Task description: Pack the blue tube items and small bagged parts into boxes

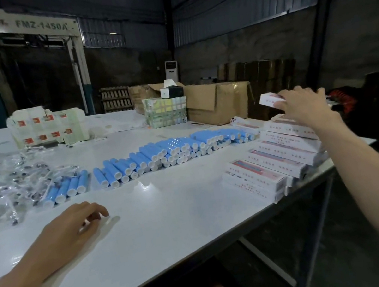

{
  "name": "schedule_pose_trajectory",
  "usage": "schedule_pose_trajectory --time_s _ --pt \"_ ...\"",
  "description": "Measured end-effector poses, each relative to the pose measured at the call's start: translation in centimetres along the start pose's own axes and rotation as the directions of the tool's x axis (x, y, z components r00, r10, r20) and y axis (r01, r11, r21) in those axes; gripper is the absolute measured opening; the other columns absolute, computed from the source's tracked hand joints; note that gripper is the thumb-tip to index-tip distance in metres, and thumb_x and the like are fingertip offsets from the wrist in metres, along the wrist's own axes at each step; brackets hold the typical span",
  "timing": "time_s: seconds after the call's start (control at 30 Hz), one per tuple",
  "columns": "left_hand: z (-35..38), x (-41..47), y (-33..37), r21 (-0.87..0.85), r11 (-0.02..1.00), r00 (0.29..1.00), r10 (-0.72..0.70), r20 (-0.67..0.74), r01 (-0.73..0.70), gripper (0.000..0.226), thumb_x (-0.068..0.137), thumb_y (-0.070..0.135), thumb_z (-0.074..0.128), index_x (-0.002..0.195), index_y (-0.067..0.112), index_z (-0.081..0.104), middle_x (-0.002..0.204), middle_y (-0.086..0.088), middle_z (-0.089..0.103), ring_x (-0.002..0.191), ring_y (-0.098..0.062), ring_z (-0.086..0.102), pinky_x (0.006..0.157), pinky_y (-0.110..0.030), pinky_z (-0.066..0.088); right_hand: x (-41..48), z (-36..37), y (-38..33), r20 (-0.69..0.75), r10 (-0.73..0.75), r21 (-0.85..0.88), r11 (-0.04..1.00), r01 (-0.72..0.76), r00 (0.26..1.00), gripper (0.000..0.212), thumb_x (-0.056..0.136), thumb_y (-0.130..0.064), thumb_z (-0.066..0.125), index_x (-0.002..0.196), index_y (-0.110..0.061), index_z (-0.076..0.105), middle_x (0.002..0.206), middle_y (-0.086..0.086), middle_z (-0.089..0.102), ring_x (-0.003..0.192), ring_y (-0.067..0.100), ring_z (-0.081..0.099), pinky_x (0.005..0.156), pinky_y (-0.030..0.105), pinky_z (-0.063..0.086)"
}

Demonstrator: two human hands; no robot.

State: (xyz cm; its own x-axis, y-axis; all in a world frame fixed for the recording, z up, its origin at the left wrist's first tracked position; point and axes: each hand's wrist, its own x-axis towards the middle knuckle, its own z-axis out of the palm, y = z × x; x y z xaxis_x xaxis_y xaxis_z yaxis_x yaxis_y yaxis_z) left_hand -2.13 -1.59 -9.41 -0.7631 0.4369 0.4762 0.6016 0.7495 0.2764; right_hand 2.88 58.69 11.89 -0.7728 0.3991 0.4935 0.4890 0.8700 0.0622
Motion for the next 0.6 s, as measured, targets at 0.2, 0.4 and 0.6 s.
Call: schedule_pose_trajectory --time_s 0.2,0.4,0.6 --pt "0.3 0.0 -0.5 0.013 1.000 1.000 0.012 -0.003 -0.012 0.029 0.105 0.031 0.064 0.122 0.054 0.061 0.120 0.029 0.062 0.110 0.006 0.059 0.079 -0.029 0.055 -0.2 2.5 2.1 0.187 0.088 -0.024 0.996 -0.085 0.978 0.048 0.109 -0.046 0.041 0.152 -0.026 0.045 0.156 0.016 0.046 0.144 0.041 0.041 0.119 0.065 0.020" --pt "-0.1 -0.1 0.1 -0.010 1.000 1.000 0.002 0.006 -0.002 0.029 0.105 0.027 0.066 0.120 0.051 0.063 0.118 0.028 0.063 0.109 0.005 0.059 0.079 -0.029 0.053 0.0 2.8 2.3 0.222 0.073 -0.032 0.997 -0.067 0.972 0.048 0.109 -0.048 0.038 0.151 -0.025 0.043 0.155 0.015 0.048 0.142 0.041 0.044 0.117 0.061 0.027" --pt "-0.1 -0.1 0.1 -0.013 1.000 1.000 -0.017 0.003 0.017 0.030 0.103 0.026 0.068 0.118 0.051 0.065 0.118 0.030 0.062 0.105 0.008 0.059 0.077 -0.027 0.053 -0.7 2.8 1.4 0.109 0.050 -0.056 0.997 -0.044 0.993 0.050 0.108 -0.046 0.045 0.148 -0.017 0.048 0.152 0.019 0.049 0.142 0.042 0.044 0.117 0.058 0.032"
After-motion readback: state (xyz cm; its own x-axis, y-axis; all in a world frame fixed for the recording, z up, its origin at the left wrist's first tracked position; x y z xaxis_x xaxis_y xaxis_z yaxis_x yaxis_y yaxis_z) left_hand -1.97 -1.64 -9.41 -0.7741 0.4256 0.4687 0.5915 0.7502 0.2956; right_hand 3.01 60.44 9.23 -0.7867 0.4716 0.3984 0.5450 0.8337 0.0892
